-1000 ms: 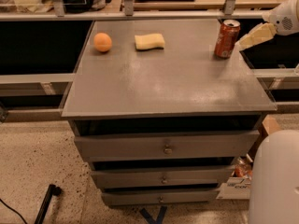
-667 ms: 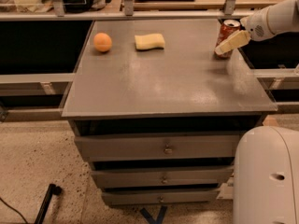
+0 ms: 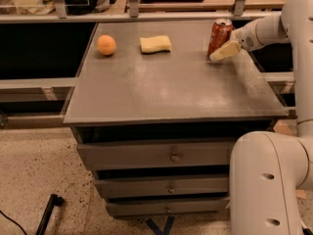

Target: Move coke can near sponge

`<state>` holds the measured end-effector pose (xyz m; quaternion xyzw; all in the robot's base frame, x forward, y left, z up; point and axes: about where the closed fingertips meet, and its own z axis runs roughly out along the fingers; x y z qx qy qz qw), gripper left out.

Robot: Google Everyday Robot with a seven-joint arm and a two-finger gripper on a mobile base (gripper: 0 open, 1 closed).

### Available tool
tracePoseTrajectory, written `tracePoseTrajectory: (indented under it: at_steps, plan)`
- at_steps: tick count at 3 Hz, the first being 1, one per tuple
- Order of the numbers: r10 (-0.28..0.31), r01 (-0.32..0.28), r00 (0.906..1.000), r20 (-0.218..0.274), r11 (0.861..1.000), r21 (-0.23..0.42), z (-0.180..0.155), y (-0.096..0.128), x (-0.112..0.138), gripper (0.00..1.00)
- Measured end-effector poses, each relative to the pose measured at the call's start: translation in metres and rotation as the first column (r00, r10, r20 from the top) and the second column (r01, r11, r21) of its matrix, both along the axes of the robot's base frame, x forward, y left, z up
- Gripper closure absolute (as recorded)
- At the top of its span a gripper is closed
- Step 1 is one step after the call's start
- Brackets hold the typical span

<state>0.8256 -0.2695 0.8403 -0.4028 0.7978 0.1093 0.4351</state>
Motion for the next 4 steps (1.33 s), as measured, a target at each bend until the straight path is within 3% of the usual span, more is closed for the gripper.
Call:
tracePoseTrajectory:
  at_steps: [1,3,4]
  plan:
    - [-0.032,0.032,0.9995,-0.005,0.999,0.030,-0.0160,0.0063,0.0156,0.41]
    - [-0.034,0.034,0.9994,-0.006,0.999,0.031,-0.0135,0.0070,0.0155,0.87]
    - [-0.033,0.034,0.9994,-0.006,0.999,0.031,-0.0135,0.0072,0.0153,1.00]
